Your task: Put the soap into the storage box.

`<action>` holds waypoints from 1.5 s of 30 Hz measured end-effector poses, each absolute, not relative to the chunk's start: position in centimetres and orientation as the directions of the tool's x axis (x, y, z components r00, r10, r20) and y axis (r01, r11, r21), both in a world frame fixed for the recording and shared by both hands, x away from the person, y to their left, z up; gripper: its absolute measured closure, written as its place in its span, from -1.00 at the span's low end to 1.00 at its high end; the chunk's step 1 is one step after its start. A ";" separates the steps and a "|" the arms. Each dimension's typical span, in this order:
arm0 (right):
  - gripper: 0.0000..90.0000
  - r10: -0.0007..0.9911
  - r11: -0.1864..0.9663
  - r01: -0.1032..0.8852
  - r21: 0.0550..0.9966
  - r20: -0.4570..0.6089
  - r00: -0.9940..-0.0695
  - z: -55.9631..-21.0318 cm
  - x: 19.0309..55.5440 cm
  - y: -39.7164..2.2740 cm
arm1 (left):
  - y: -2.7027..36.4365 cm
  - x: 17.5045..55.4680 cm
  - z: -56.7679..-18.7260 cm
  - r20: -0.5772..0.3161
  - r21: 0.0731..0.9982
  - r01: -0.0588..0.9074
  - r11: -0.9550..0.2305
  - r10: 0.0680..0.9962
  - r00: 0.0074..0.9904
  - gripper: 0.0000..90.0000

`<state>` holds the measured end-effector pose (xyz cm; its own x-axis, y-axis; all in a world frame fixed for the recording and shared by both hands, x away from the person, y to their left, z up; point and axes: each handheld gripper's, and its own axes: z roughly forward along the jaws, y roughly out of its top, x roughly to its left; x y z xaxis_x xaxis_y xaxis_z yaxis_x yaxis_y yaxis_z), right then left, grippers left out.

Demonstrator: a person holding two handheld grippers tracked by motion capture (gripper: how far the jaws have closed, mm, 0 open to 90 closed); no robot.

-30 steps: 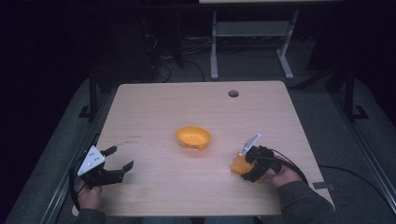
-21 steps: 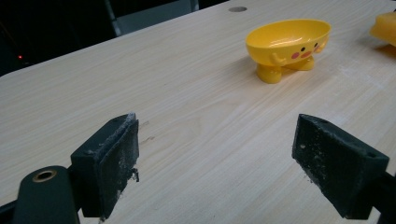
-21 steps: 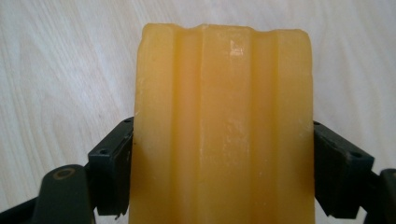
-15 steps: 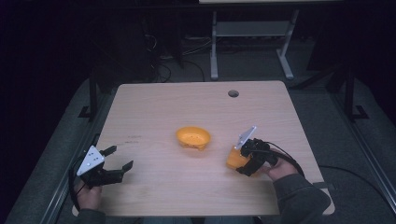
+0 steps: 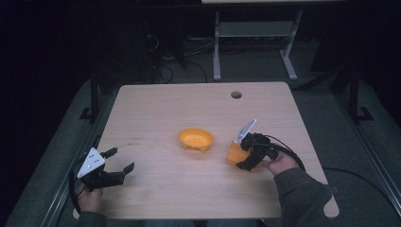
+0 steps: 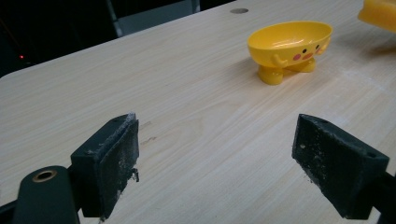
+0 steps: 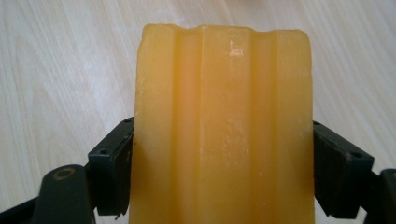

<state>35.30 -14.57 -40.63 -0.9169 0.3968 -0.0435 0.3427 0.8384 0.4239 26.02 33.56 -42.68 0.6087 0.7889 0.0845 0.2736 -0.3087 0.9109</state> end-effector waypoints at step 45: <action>-0.54 0.335 0.853 0.275 0.444 -0.061 -0.940 -37.2 38.4 -10.9 | 33.8 26.1 -42.6 0.087 0.911 0.273 -0.310 0.791 0.605 -0.69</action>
